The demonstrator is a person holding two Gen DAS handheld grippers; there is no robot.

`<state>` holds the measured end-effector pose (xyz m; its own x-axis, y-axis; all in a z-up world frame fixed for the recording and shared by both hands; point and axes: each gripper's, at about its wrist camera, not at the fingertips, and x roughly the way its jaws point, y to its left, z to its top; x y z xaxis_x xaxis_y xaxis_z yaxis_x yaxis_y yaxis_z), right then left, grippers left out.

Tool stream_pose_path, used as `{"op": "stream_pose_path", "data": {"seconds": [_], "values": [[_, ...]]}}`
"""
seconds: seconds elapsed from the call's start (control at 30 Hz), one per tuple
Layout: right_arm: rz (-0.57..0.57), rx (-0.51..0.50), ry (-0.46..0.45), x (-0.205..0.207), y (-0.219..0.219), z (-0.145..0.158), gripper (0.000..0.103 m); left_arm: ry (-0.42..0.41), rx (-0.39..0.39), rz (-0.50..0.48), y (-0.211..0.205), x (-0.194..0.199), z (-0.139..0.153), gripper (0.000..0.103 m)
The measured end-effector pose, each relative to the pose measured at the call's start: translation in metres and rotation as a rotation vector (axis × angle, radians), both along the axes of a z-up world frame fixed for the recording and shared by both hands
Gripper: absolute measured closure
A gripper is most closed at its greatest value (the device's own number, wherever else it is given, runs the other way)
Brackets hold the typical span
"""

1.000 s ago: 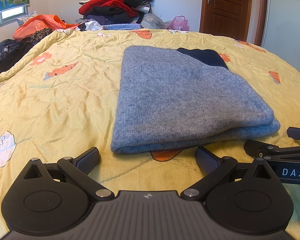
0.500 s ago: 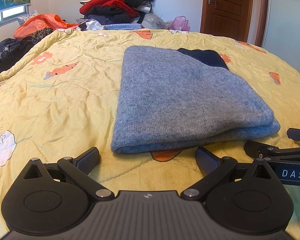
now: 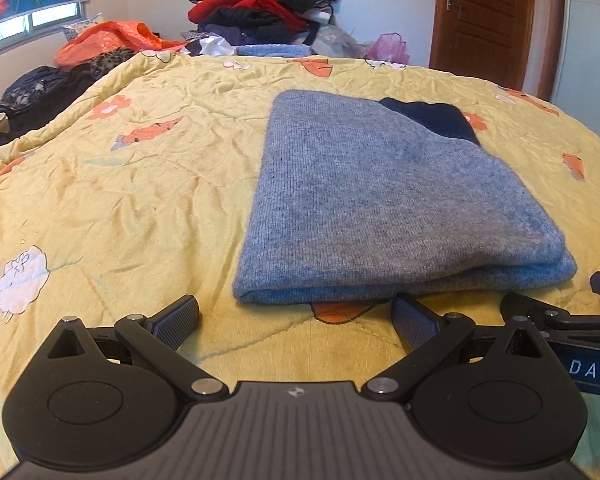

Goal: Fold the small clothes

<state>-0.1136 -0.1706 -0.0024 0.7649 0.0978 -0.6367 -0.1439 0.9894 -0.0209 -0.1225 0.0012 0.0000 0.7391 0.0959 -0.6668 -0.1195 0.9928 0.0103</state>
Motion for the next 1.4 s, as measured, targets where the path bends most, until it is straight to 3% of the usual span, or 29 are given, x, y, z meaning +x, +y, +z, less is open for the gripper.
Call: {"op": "stream_pose_path", "data": {"seconds": [1.2, 1.4], "values": [[0.0, 0.0, 0.0, 0.0, 0.0, 0.0, 0.0, -0.01, -0.007, -0.043, 0.006, -0.001, -0.001, 0.0], [0.0, 0.001, 0.0, 0.0, 0.0, 0.0, 0.0, -0.069, 0.029, -0.02, 0.007, -0.022, 0.008, 0.0]]}}
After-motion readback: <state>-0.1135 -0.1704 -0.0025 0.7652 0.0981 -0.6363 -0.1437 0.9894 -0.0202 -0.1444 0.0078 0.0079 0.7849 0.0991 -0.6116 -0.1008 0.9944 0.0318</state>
